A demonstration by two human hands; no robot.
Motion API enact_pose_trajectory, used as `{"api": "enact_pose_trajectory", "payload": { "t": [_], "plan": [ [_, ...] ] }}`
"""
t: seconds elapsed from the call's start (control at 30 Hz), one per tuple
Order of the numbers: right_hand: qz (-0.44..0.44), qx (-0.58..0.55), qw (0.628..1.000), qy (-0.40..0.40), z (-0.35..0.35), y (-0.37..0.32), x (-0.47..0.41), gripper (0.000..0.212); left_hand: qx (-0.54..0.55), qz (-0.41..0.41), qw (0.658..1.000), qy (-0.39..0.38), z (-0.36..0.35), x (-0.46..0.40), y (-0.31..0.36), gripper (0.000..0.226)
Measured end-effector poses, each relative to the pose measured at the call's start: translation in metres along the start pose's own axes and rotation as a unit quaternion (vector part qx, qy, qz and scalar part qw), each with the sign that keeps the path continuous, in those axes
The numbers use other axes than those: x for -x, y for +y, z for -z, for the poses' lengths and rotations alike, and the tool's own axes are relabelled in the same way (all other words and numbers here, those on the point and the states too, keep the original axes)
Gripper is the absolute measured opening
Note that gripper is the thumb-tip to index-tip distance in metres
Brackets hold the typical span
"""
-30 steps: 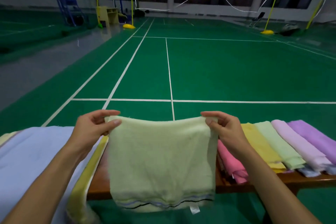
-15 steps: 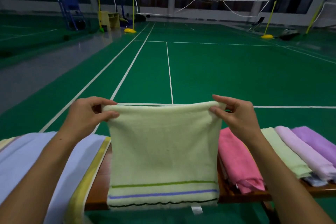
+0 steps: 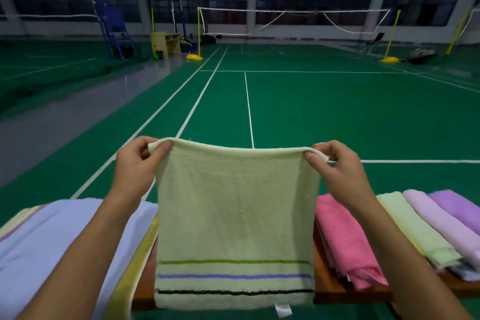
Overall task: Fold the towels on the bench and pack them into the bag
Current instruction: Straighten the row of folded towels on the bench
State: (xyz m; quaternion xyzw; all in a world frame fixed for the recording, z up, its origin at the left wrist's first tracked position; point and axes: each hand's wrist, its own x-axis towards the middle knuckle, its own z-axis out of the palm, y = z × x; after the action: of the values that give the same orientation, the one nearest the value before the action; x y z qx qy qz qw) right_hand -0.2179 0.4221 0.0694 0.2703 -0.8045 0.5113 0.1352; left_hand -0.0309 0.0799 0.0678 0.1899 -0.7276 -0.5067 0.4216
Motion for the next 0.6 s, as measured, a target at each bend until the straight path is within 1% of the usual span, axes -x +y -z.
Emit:
{"api": "enact_pose_trajectory", "payload": {
  "t": [0.07,0.17,0.27,0.33,0.4,0.43,0.5,0.53,0.6],
  "plan": [
    [-0.046,-0.097,0.994,0.0,0.001,-0.006,0.002,0.018,0.015,0.001,1.0,0.005,-0.002,0.001,0.006,0.016],
    [-0.064,-0.17,0.983,0.03,0.009,-0.014,0.005,0.025,0.026,-0.02,0.999,0.015,0.003,0.006,0.017,0.019],
    [-0.06,-0.184,0.979,0.06,0.018,-0.022,0.009,0.034,0.016,-0.048,0.999,0.017,0.007,0.01,0.03,0.018],
    [-0.062,-0.195,0.976,0.069,0.022,-0.027,0.013,0.034,0.002,-0.065,0.998,0.011,0.006,0.015,0.04,0.02],
    [-0.071,-0.204,0.973,0.076,0.028,-0.033,0.017,0.033,-0.024,-0.078,0.997,0.006,0.008,0.021,0.051,0.031],
    [-0.07,-0.205,0.973,0.074,0.033,-0.036,0.019,0.036,-0.027,-0.084,0.996,0.006,0.011,0.024,0.057,0.04],
    [-0.059,-0.204,0.975,0.057,0.045,-0.046,0.024,0.049,-0.004,-0.08,0.997,0.008,0.017,0.032,0.069,0.054],
    [-0.053,-0.199,0.978,0.044,0.052,-0.051,0.027,0.056,0.013,-0.071,0.997,0.01,0.022,0.035,0.075,0.056],
    [-0.04,-0.193,0.98,0.014,0.063,-0.065,0.033,0.055,0.05,-0.041,0.998,0.018,0.031,0.041,0.089,0.051]
  ]
}}
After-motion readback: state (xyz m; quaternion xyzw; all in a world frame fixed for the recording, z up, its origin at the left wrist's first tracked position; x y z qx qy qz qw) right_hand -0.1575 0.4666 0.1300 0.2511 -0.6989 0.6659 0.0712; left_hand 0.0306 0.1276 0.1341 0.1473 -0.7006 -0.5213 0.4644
